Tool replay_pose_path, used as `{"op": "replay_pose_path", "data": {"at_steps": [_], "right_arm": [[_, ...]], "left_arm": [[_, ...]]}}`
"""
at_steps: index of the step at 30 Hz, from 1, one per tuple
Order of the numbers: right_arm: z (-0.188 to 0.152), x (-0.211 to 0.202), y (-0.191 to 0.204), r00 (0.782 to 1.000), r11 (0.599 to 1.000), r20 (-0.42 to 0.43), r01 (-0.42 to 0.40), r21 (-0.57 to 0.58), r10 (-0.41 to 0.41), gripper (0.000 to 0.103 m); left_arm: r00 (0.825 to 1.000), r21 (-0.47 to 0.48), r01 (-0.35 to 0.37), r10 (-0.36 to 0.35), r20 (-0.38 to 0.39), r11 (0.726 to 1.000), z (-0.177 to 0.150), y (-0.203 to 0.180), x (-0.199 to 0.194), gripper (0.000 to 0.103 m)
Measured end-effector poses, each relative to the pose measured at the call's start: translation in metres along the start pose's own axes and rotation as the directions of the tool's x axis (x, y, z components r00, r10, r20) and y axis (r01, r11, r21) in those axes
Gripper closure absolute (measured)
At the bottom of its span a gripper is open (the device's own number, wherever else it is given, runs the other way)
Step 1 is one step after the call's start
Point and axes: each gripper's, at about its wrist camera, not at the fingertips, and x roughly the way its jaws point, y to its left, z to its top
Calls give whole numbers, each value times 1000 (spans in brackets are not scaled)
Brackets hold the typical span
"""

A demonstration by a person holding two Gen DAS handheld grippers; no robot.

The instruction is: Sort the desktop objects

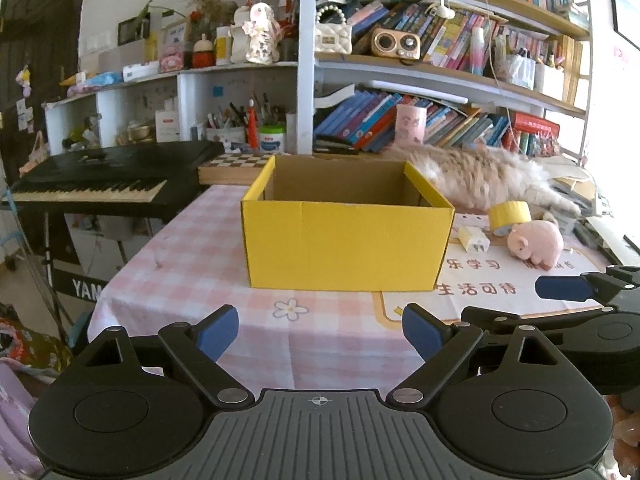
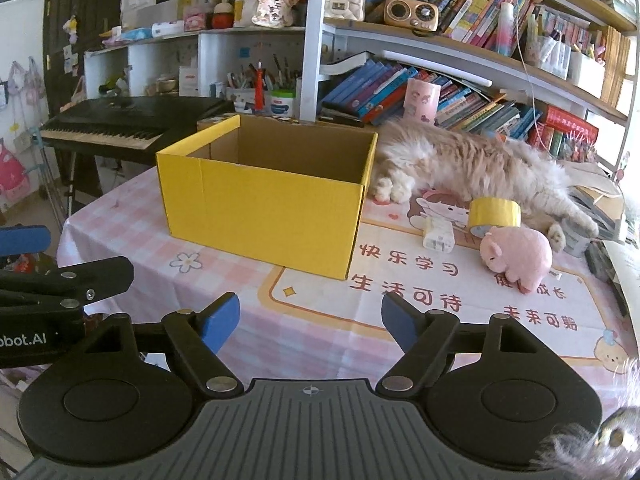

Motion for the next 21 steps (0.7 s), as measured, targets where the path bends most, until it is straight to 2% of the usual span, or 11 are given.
{"op": "replay_pose_path", "data": {"at_steps": [12, 21], "right_arm": [[-11, -5, -14, 997, 998, -52, 59, 38, -57, 24], [-23, -13, -35, 985, 983, -94, 154, 103, -144, 22]], "left_arm": [[996, 33, 76, -75, -42, 997, -4, -15, 10, 11], [984, 96, 170, -165, -62, 981, -2, -39, 21, 11]]}}
